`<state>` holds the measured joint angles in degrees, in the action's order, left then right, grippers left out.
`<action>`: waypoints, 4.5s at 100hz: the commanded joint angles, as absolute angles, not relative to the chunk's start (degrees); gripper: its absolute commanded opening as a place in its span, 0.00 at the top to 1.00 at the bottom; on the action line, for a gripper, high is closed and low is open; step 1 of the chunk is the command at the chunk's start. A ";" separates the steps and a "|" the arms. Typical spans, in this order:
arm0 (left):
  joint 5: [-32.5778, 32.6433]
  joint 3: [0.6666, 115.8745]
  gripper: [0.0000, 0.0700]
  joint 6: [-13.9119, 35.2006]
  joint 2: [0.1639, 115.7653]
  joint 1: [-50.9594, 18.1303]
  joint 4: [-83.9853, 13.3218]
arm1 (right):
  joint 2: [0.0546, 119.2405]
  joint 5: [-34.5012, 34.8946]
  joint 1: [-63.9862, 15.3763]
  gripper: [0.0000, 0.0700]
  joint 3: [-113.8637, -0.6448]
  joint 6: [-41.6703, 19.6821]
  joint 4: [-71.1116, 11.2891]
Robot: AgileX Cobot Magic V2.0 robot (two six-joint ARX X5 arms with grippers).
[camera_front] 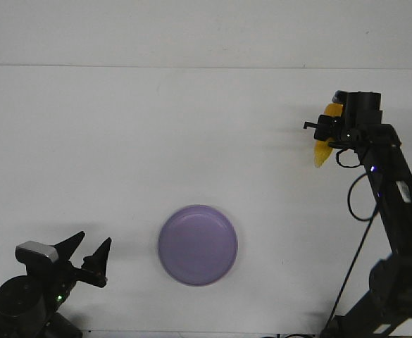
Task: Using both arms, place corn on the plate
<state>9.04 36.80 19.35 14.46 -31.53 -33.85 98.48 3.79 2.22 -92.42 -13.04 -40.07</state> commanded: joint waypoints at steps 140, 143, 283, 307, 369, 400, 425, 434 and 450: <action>9.19 36.99 0.34 18.65 14.66 -31.86 -33.41 | 90.39 -1.10 -56.38 0.29 -57.04 -19.75 -21.71; 9.19 36.99 0.34 18.63 14.66 -31.86 -33.39 | 89.76 -1.10 -56.23 0.29 -57.08 -19.70 -21.74; 9.13 36.99 0.98 18.24 14.52 -31.86 -33.30 | 24.69 -16.56 -47.99 0.99 -40.07 -3.53 -32.60; 9.15 36.99 0.98 18.24 14.52 -31.86 -33.30 | 24.69 -16.56 -47.99 0.99 -40.07 -3.53 -32.60; -0.40 9.87 0.98 -8.54 4.34 -6.31 0.56 | 24.69 -16.56 -47.99 0.99 -40.07 -3.53 -32.60; -0.51 0.78 0.98 -7.88 0.16 -4.97 5.56 | 24.69 -16.56 -47.99 0.99 -40.07 -3.53 -32.60; -0.45 0.78 0.98 -5.06 0.16 -4.93 6.70 | 24.69 -16.56 -47.99 0.99 -40.07 -3.53 -32.60; -0.45 0.80 0.98 -5.06 0.19 -4.93 6.66 | 24.69 -16.56 -47.99 0.99 -40.07 -3.53 -32.60; -0.45 0.80 0.98 -5.06 0.19 -4.93 6.57 | 24.69 -16.56 -47.99 0.99 -40.07 -3.51 -32.60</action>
